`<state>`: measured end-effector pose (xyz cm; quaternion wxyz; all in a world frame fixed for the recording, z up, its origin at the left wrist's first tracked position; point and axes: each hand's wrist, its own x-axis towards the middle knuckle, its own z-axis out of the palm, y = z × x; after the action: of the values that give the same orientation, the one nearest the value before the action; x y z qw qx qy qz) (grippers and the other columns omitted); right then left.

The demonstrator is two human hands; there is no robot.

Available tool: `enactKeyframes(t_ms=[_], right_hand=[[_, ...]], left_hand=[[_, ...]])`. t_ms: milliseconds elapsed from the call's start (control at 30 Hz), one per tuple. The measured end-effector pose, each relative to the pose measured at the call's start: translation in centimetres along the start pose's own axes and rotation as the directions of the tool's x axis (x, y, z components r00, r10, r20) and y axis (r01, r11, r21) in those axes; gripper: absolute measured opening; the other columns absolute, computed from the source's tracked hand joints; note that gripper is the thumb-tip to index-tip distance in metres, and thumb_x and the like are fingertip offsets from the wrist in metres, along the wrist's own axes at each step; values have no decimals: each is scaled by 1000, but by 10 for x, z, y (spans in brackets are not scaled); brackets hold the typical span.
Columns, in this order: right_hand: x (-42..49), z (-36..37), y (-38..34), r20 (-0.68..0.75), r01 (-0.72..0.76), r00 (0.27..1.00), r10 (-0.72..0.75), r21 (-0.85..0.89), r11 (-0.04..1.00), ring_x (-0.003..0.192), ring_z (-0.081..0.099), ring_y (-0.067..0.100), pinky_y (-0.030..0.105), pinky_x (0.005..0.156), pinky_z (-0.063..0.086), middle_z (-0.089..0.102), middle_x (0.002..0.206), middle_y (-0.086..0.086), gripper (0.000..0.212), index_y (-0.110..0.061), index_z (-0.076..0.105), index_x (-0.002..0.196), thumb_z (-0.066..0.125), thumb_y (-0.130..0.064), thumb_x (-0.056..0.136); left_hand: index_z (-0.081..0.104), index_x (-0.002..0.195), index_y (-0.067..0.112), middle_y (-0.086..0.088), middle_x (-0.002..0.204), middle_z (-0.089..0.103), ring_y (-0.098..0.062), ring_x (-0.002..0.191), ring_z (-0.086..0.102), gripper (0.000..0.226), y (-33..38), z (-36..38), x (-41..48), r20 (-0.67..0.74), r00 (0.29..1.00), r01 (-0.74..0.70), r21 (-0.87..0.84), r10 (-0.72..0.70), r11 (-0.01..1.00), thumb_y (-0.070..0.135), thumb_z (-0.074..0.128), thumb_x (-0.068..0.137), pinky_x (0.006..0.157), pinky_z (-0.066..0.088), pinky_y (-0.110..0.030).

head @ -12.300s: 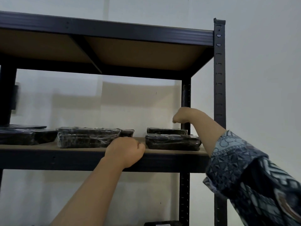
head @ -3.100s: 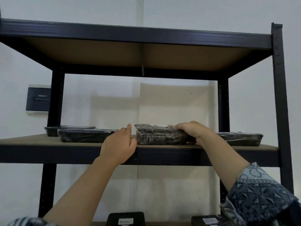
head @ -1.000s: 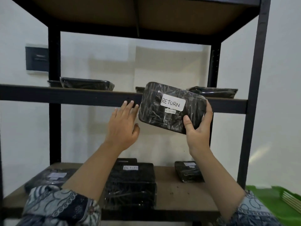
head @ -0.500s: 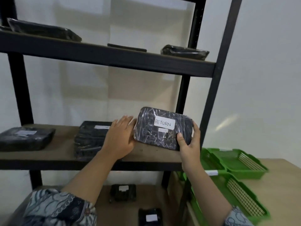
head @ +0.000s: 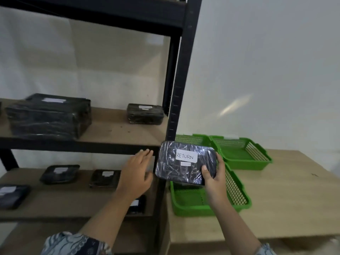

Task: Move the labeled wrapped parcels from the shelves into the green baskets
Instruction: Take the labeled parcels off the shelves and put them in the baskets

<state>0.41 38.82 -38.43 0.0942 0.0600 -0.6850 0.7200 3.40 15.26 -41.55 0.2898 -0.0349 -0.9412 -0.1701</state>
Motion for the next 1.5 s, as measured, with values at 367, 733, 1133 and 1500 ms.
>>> enactKeyframes(t_ms=[367, 733, 1133, 1500], right_hand=[[38, -88, 89, -81, -241, 969, 232, -135, 961, 116, 52, 23, 35, 98, 43, 49, 130, 5, 55, -23, 34, 143, 52, -4, 94], [91, -96, 141, 0, -466, 863, 505, -386, 796, 112, 57, 31, 49, 96, 49, 54, 130, 11, 48, -20, 38, 142, 50, -10, 96], [100, -74, 160, 80, -305, 738, 670, -846, 437, 120, 51, 35, 42, 99, 45, 50, 137, 16, 61, -11, 18, 146, 50, -24, 96], [94, -81, 172, 87, -18, 791, 605, -986, 165, 113, 58, 29, 38, 93, 47, 58, 130, 9, 71, -24, 1, 152, 33, -52, 95]], left_hand=[[45, 137, 9, -8, 138, 49, -28, 131, 41, 58, 43, 110, -31, 295, 953, 68, 29, -74, 997, 27, 46, 82, 102, 38, -47], [-7, 148, 11, -3, 156, -15, -18, 143, -13, 69, 52, 158, -31, 539, 810, 162, 174, -232, 971, 43, 22, 94, 116, 6, -45], [27, 143, 6, -9, 151, 29, -26, 138, 28, 68, 50, 163, -38, 475, 841, 181, 202, -258, 963, 43, 29, 86, 101, 35, -52], [33, 142, 5, -10, 149, 32, -25, 136, 33, 69, 51, 166, -37, 500, 821, 175, 239, -276, 955, 43, 31, 84, 99, 39, -55]])
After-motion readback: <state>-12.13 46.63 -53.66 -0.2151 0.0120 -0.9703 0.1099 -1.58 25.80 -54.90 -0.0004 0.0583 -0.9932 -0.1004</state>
